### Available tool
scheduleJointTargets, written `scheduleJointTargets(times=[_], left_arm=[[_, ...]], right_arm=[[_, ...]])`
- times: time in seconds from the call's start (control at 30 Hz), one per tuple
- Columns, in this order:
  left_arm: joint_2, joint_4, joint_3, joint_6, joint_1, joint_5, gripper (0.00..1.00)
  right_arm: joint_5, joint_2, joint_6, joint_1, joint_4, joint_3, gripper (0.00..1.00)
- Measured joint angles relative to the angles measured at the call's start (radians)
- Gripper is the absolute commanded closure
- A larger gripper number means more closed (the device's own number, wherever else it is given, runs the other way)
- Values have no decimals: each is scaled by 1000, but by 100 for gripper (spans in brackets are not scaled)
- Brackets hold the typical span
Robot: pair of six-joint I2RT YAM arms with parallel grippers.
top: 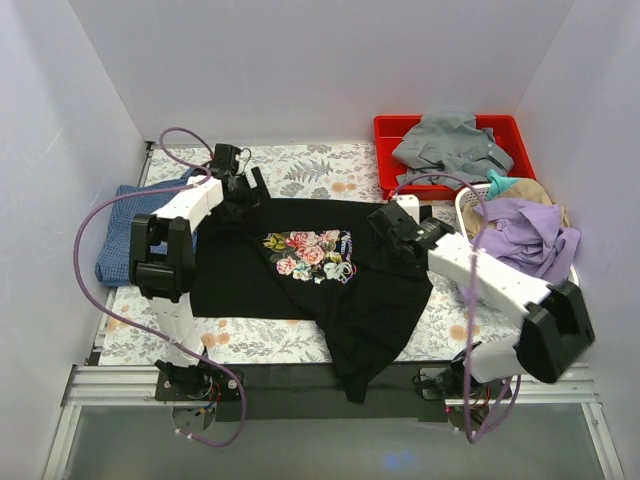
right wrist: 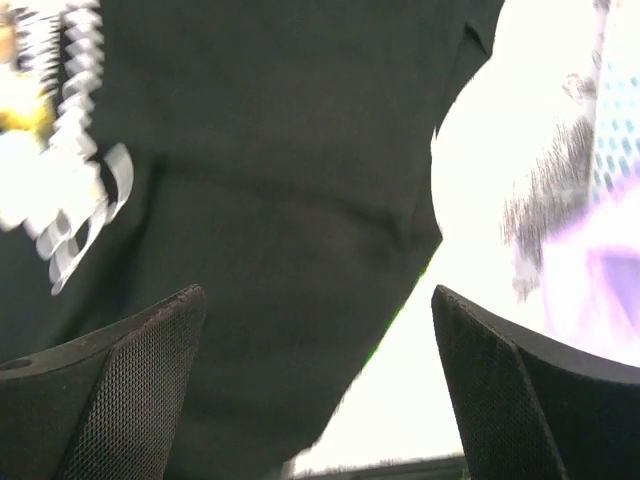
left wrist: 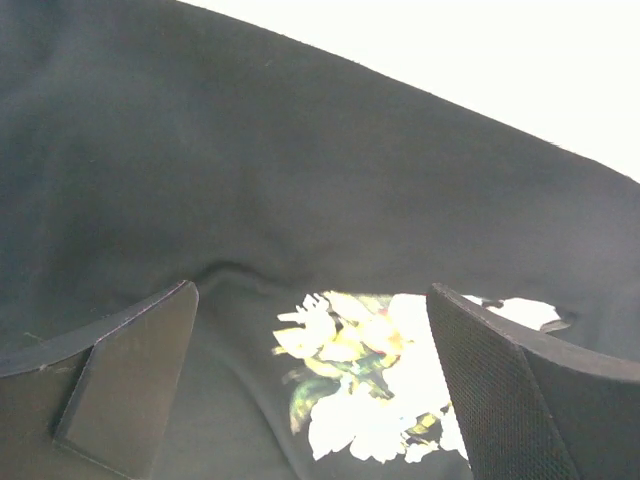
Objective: Fold and stack the t-shirts
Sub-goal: Fold the tshirt
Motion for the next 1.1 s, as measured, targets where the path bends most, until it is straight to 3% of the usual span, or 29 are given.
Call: scheduleJointTargets(times=[0.17, 0.43, 0.83, 1.1], left_arm=[[103, -6, -3, -1, 1, 12, 2], [116, -6, -10, 0, 2, 14, 2], [119, -32, -14, 18, 2, -37, 2], [84, 1, -70, 17, 19, -47, 2]], right_arm=[[-46, 220, -106, -84, 224, -13, 2], [-151, 415, -186, -195, 387, 34, 2], [-255, 537, -154, -370, 400, 107, 2], [-264, 656, -192, -440, 345, 278, 3]])
